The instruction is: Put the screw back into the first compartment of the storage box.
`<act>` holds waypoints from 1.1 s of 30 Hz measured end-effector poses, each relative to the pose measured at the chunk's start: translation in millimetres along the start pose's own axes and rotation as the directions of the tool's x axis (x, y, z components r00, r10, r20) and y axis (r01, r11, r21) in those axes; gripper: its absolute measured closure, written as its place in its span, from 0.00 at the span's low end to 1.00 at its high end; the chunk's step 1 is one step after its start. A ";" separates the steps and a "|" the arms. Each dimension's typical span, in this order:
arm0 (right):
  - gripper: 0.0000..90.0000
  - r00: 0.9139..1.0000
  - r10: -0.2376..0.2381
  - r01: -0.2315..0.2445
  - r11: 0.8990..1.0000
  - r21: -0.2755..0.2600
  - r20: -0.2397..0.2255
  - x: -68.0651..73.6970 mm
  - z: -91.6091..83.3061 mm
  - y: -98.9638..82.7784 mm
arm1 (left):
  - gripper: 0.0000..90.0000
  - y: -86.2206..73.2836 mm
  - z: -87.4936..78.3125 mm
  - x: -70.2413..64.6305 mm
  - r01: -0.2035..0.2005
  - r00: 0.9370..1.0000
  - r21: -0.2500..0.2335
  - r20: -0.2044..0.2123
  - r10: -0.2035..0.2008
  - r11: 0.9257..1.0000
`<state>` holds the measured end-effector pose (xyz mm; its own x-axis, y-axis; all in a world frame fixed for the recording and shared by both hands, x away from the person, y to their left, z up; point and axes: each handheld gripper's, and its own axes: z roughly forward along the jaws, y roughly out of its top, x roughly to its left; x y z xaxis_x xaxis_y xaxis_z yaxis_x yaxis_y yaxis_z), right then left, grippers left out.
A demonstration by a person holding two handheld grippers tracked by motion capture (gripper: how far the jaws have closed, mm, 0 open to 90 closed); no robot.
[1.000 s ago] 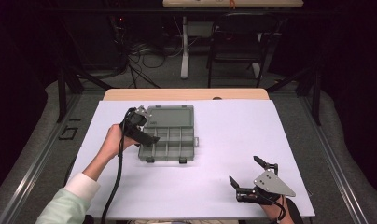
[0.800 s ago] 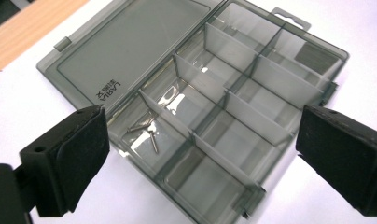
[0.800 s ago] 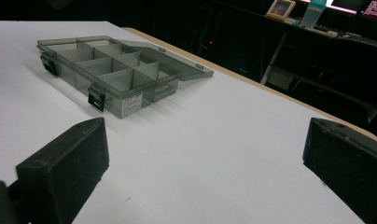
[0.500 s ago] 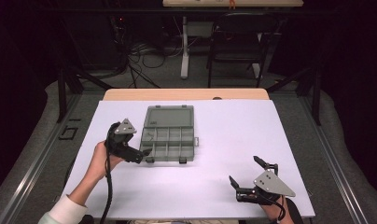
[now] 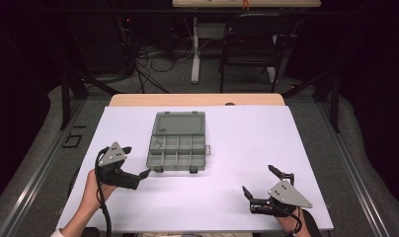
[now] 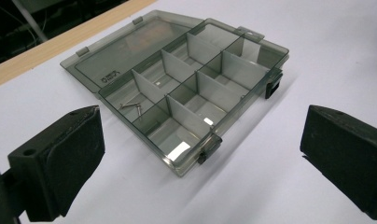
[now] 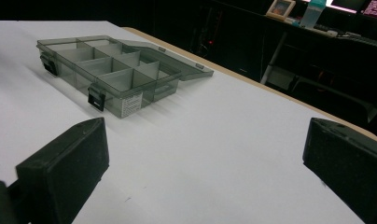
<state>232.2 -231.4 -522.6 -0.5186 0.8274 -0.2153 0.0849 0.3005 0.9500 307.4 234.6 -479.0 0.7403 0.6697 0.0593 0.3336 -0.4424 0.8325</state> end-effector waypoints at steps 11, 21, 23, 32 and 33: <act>0.00 1.000 0.002 -0.002 1.000 0.004 0.004 0.6 -0.1 0.1 | 0.00 -41.2 -10.3 -8.9 0.017 1.000 -0.083 -0.002 -0.017 0.996; 0.00 1.000 -0.002 0.002 1.000 0.007 0.003 0.8 0.0 0.3 | 0.00 -69.7 -13.5 -13.0 0.011 1.000 -0.130 0.004 -0.010 0.991; 0.00 1.000 -0.002 0.002 1.000 0.007 0.002 0.8 0.1 0.3 | 0.00 -73.4 -13.6 -13.4 0.013 1.000 -0.127 0.007 -0.012 0.992; 0.00 1.000 -0.003 0.003 1.000 -0.001 0.001 1.1 0.6 0.2 | 0.00 -82.7 -15.2 -16.5 -0.009 1.000 -0.147 0.024 0.012 0.989; 0.00 1.000 -0.003 0.003 1.000 0.004 -0.002 0.9 0.2 0.3 | 0.00 -83.5 -15.1 -16.8 -0.003 1.000 -0.157 0.021 0.006 0.988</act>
<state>232.0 -230.4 -522.6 -0.5203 0.8257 -0.2178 0.0868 0.3049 0.9484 258.2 269.3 -541.2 0.7546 0.6541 0.0524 0.2359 -0.3449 0.9085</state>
